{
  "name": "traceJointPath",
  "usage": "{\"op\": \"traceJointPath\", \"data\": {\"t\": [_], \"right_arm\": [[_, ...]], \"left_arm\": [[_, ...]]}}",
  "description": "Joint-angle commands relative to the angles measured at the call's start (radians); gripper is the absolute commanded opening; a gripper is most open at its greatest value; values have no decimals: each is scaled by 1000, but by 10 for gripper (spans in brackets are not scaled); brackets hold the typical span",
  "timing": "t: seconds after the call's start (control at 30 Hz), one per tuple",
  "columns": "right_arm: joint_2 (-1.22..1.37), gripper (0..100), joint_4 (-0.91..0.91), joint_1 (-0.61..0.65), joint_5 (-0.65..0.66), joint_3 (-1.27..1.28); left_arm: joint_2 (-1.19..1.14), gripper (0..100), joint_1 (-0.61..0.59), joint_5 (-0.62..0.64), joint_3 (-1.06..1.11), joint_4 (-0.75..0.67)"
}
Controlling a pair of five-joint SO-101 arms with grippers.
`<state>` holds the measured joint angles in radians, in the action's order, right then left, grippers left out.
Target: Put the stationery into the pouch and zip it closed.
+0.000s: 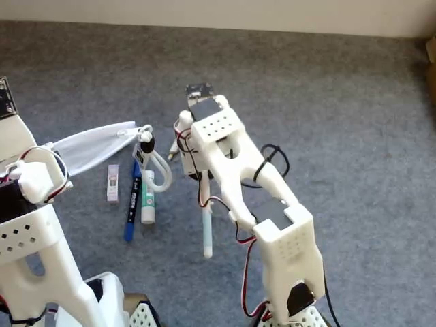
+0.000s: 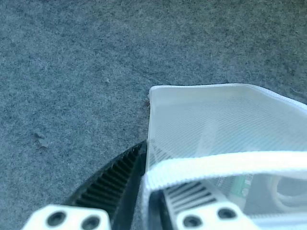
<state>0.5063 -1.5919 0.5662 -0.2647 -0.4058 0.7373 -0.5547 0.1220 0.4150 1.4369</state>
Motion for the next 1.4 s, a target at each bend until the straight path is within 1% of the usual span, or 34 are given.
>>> {"op": "traceJointPath", "data": {"t": [0.0,0.23,0.37,0.47,0.7,0.93,1.2,1.37], "right_arm": [[-22,6,-67,-24,-9,-82],[-31,6,-128,-25,-9,-120],[-127,6,-120,-25,-9,-107],[-208,6,-102,-36,-9,-30],[-407,6,50,-38,-14,223],[-602,5,245,-36,-17,476],[-791,5,453,-31,-11,690],[-938,5,588,-31,-14,763]], "left_arm": [[-16,9,-18,8,25,-12],[-16,9,-18,8,25,-14],[-16,9,-18,8,25,-15],[-16,8,-18,8,25,-15],[-16,8,-18,8,25,-14],[-16,8,-18,8,25,-11],[-16,9,-18,11,48,-38],[-16,8,-18,11,44,-38]]}}
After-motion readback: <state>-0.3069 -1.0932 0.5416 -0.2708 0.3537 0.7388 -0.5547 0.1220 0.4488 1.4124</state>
